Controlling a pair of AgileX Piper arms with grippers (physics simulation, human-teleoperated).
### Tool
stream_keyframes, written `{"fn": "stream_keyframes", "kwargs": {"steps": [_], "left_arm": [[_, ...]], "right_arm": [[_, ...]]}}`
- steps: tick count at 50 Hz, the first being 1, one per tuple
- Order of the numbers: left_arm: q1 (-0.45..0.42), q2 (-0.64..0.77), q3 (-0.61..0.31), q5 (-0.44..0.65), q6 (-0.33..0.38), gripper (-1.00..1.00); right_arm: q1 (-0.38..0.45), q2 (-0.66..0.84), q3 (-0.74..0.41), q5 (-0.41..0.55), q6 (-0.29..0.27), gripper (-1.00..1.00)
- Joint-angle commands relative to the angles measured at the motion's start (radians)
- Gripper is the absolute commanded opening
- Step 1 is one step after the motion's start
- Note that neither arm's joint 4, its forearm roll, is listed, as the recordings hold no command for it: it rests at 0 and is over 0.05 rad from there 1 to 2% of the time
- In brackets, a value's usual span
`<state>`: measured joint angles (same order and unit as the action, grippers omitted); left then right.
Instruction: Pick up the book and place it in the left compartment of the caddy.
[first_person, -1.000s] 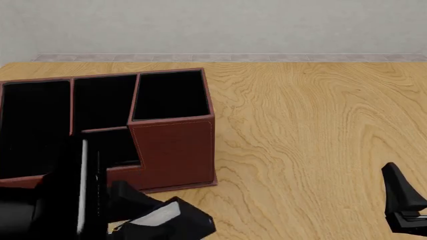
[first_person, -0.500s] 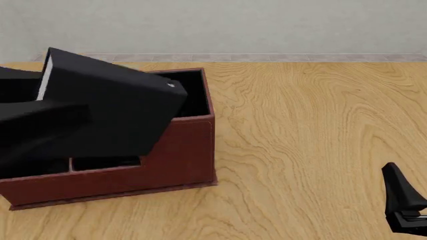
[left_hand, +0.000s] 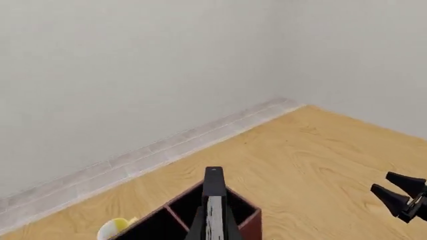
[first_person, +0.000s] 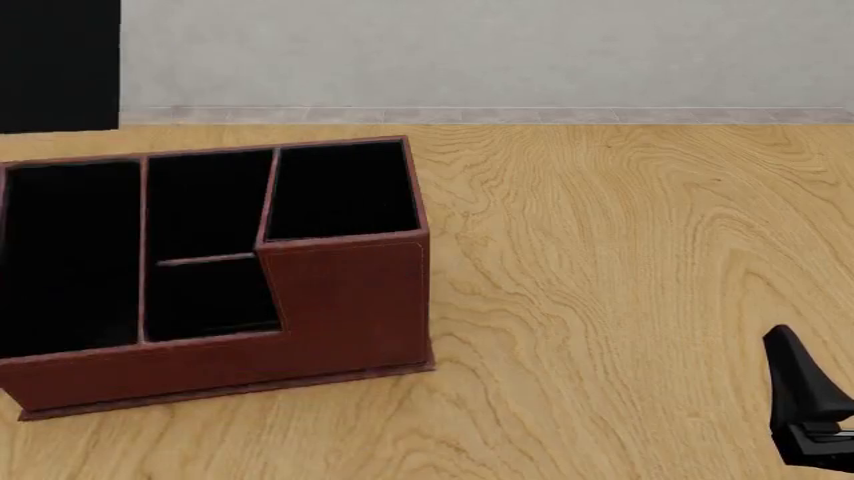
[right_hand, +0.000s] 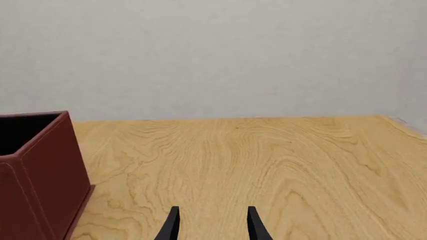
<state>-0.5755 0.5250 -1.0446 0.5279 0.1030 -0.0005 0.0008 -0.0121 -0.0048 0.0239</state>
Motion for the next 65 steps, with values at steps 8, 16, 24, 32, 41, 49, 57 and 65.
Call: {"fn": "stream_keyframes", "kwargs": {"steps": [8,16,24,32,41,49,57,65], "left_arm": [[0.384,0.121,-0.124,0.219,-0.108,-1.00],[0.478,0.207,-0.186,0.288,-0.090,-1.00],[0.681,0.382,-0.302,0.381,-0.065,-1.00],[0.775,0.546,-0.418,0.480,-0.054,-1.00],[0.810,0.646,-0.400,0.527,-0.001,-1.00],[0.835,0.689,-0.302,0.487,0.074,-1.00],[0.833,0.717,-0.217,0.430,0.128,-1.00],[0.803,0.768,-0.159,0.405,0.107,-1.00]], "right_arm": [[0.004,0.000,0.001,0.002,0.003,1.00],[0.004,0.000,0.003,0.002,-0.002,1.00],[0.004,0.001,0.000,0.004,-0.009,1.00],[0.005,0.001,0.002,0.005,-0.012,1.00],[0.009,0.001,0.005,0.006,-0.019,1.00],[0.008,0.001,0.001,0.009,-0.019,1.00],[0.004,0.002,0.003,0.006,-0.017,1.00],[0.007,0.003,0.001,0.007,-0.017,1.00]]}}
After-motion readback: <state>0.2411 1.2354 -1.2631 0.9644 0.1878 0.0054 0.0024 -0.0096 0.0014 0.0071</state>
